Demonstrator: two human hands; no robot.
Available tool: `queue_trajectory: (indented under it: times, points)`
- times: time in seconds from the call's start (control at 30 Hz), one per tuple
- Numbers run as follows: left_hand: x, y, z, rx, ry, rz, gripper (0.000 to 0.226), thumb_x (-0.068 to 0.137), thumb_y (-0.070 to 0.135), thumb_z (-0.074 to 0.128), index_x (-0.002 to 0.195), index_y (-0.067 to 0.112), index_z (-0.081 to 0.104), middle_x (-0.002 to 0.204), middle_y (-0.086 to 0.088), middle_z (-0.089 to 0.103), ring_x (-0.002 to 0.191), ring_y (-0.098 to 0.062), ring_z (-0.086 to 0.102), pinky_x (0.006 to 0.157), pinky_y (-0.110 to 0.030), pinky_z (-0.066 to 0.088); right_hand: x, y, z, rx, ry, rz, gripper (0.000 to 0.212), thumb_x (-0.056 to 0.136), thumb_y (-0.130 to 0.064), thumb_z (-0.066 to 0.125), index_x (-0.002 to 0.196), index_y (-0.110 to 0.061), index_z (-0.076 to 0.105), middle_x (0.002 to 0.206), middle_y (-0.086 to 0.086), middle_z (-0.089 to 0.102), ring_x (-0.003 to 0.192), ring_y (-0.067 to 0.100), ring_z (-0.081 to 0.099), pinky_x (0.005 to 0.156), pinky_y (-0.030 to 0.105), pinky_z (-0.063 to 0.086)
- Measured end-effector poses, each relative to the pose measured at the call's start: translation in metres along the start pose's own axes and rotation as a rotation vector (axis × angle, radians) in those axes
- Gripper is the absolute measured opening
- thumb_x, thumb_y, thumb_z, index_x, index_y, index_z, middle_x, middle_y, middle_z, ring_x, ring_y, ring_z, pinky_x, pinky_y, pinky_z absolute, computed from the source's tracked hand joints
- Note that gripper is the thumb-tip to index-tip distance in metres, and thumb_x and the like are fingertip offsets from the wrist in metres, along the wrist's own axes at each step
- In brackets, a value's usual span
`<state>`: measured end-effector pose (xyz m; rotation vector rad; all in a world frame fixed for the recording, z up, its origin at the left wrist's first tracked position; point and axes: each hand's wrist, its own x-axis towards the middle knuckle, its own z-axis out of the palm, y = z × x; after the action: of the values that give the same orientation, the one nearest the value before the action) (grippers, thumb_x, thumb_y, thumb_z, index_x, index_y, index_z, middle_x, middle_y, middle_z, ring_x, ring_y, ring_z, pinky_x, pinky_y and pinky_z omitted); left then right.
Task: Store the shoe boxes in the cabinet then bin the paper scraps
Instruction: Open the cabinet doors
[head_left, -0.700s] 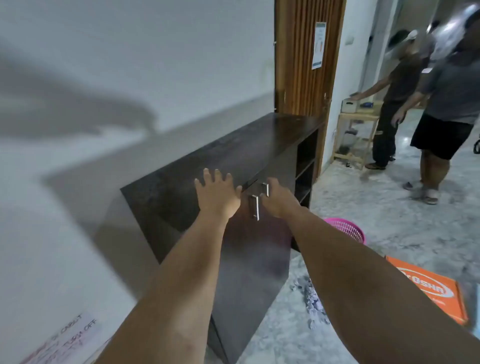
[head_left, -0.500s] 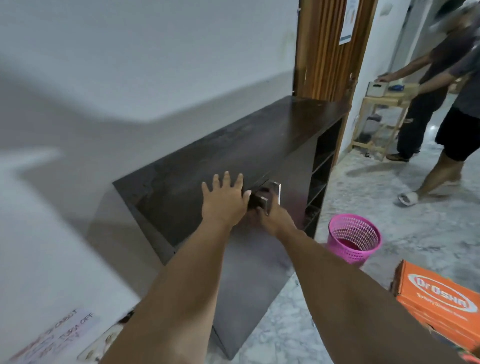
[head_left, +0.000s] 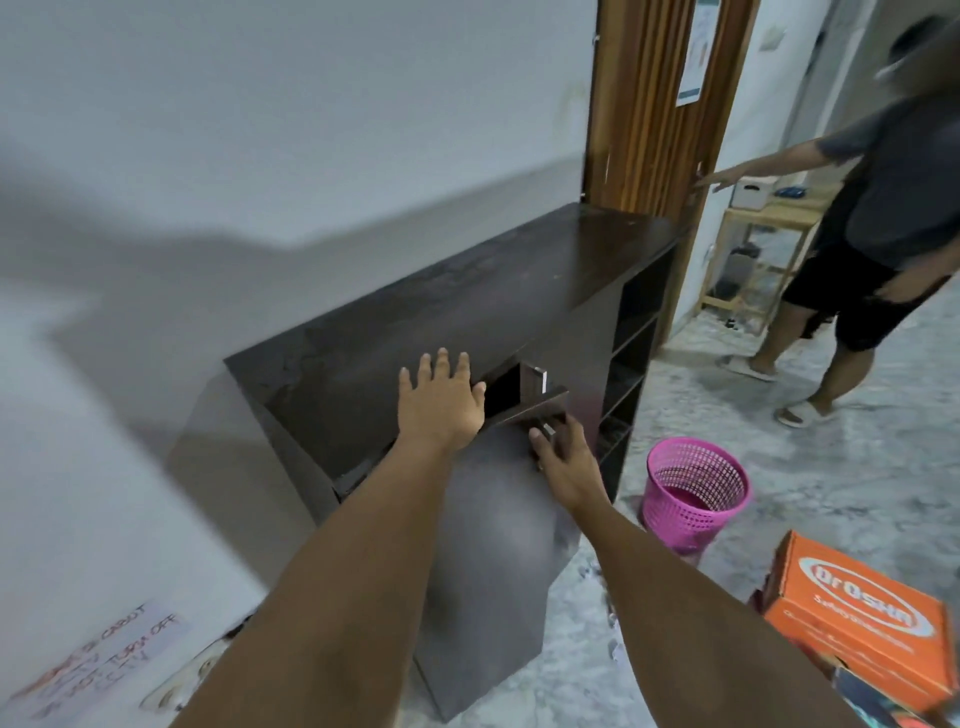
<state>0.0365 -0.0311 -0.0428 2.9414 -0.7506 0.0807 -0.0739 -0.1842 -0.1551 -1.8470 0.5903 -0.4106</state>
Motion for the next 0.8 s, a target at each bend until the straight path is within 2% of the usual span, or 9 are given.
queue_trajectory:
  times: [0.07,0.2,0.33,0.4,0.47,0.57,0.63,0.73,0.8]
  points:
    - [-0.022,0.003,-0.002,0.002,-0.010,-0.022,0.067,0.106,0.052,0.020,0.163,0.018,0.008,0.171,-0.008,0.005,0.157,-0.030,0.001,0.126,-0.055,0.004,-0.027,0.008,-0.010,0.010,0.081,0.029,0.064,0.090,-0.067,0.061,0.144,-0.039,0.041,0.122,-0.013,0.063,0.110,0.015,0.062,0.096,0.035,0.050]
    - [-0.080,0.005,-0.005,0.023,-0.004,-0.031,0.079,0.102,0.062,0.023,0.162,0.012,0.010,0.170,-0.013,0.004,0.157,-0.034,0.002,0.125,-0.056,0.006,-0.095,0.025,-0.036,0.053,0.202,0.034,0.066,0.078,-0.089,0.052,0.128,-0.045,0.055,0.099,-0.014,0.077,0.094,0.013,0.074,0.091,0.046,0.059]
    - [-0.151,0.012,-0.005,-0.050,-0.040,-0.045,0.087,0.097,0.073,0.022,0.161,0.014,0.017,0.169,-0.014,0.009,0.156,-0.037,0.002,0.124,-0.061,0.007,-0.181,0.026,-0.064,-0.069,0.298,0.009,0.044,0.092,-0.073,0.052,0.113,-0.037,0.065,0.086,-0.008,0.077,0.083,0.010,0.075,0.082,0.038,0.061]
    - [-0.185,0.015,-0.006,-0.126,-0.097,-0.067,0.090,0.094,0.077,0.021,0.160,0.016,0.022,0.169,-0.014,0.010,0.156,-0.038,0.001,0.123,-0.061,0.009,-0.217,0.025,-0.071,-0.134,0.323,-0.060,0.043,0.092,-0.068,0.057,0.099,-0.029,0.074,0.075,-0.011,0.074,0.074,0.004,0.071,0.065,0.026,0.055]
    - [-0.214,0.017,-0.008,-0.175,-0.126,-0.061,0.091,0.093,0.078,0.023,0.160,0.017,0.024,0.170,-0.013,0.008,0.156,-0.038,-0.001,0.123,-0.061,0.009,-0.248,0.022,-0.070,-0.182,0.291,-0.116,0.041,0.090,-0.066,0.061,0.083,-0.028,0.075,0.067,-0.011,0.066,0.063,0.000,0.062,0.054,0.020,0.042]
    - [-0.248,0.019,-0.017,-0.206,-0.160,-0.071,0.089,0.093,0.076,0.029,0.160,0.018,0.024,0.170,-0.011,0.004,0.156,-0.038,-0.002,0.123,-0.060,0.010,-0.288,0.017,-0.060,-0.235,0.210,-0.180,0.048,0.087,-0.070,0.062,0.065,-0.027,0.067,0.064,-0.007,0.062,0.060,0.006,0.058,0.054,0.026,0.042]
    - [-0.263,0.017,-0.022,-0.226,-0.199,-0.103,0.087,0.093,0.073,0.037,0.159,0.018,0.026,0.170,-0.009,0.002,0.156,-0.038,-0.001,0.123,-0.060,0.013,-0.311,0.012,-0.050,-0.216,0.144,-0.197,0.057,0.086,-0.070,0.064,0.063,-0.018,0.067,0.058,-0.006,0.060,0.056,0.008,0.057,0.055,0.029,0.043]
    - [-0.279,0.010,-0.025,-0.216,-0.226,-0.114,0.086,0.093,0.065,0.048,0.159,0.017,0.026,0.170,-0.009,-0.002,0.156,-0.039,-0.002,0.123,-0.060,0.014,-0.341,0.004,-0.034,-0.162,0.021,-0.179,0.072,0.081,-0.081,0.060,0.062,-0.012,0.064,0.052,0.000,0.056,0.047,0.007,0.049,0.051,0.027,0.034]
    - [-0.287,0.008,-0.026,-0.219,-0.226,-0.104,0.084,0.094,0.058,0.050,0.160,0.015,0.023,0.170,-0.010,-0.003,0.156,-0.039,-0.002,0.123,-0.061,0.014,-0.352,0.002,-0.027,-0.113,-0.008,-0.130,0.078,0.073,-0.090,0.056,0.069,-0.013,0.069,0.062,0.007,0.067,0.055,0.018,0.063,0.054,0.028,0.042]
